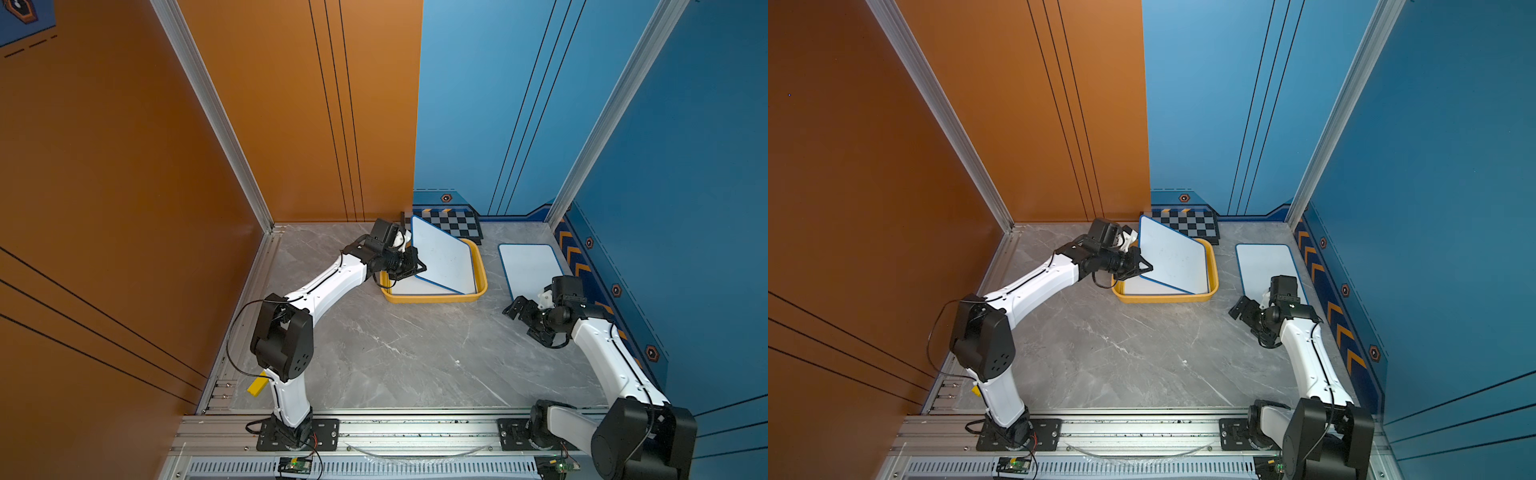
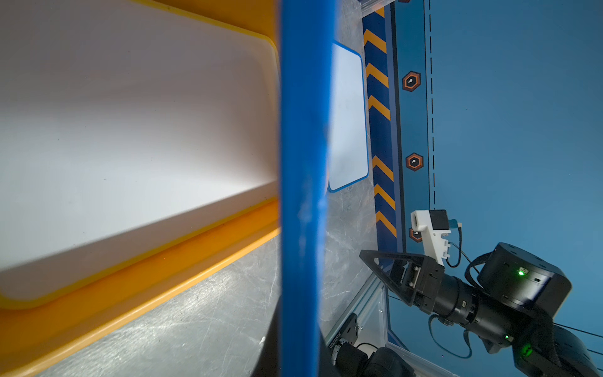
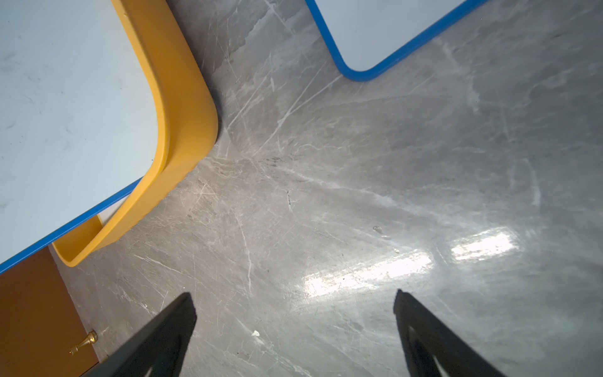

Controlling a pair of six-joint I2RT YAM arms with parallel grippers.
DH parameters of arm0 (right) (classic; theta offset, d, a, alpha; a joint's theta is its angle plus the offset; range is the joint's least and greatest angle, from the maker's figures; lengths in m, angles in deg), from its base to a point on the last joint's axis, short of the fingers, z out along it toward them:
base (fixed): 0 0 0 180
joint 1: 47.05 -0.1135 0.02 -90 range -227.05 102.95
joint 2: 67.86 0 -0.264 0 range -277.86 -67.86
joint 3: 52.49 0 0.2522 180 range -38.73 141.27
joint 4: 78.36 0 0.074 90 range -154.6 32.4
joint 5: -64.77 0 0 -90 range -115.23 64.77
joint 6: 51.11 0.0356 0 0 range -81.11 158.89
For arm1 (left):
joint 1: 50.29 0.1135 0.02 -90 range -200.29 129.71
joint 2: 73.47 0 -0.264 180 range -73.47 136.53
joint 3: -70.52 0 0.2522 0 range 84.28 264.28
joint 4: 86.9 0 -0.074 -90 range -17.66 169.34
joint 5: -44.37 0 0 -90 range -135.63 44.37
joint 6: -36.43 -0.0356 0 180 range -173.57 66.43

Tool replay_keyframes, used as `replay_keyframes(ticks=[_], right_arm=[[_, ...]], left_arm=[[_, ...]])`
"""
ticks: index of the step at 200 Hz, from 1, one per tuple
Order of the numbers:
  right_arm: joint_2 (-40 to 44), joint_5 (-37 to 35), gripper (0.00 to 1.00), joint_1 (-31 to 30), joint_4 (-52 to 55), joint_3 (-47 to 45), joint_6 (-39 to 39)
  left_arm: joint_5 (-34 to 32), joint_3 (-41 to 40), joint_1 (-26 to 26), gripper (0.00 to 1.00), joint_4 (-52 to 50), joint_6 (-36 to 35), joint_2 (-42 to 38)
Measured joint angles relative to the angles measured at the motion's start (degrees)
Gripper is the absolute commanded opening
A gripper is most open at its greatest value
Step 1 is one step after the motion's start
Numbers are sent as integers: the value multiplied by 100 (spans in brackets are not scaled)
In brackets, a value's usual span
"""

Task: Put the whiteboard into the storage box
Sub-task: Place the whiteboard in the storage box.

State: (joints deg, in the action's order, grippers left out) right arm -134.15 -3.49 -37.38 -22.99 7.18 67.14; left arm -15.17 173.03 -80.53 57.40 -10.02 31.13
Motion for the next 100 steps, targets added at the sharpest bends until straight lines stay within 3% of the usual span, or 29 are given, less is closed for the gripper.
replay_keyframes(ticks=[100], right_arm=[[-2,-2,97,9,0,0,0]], left_arm=[[280,-302,184,0,321,70,22]])
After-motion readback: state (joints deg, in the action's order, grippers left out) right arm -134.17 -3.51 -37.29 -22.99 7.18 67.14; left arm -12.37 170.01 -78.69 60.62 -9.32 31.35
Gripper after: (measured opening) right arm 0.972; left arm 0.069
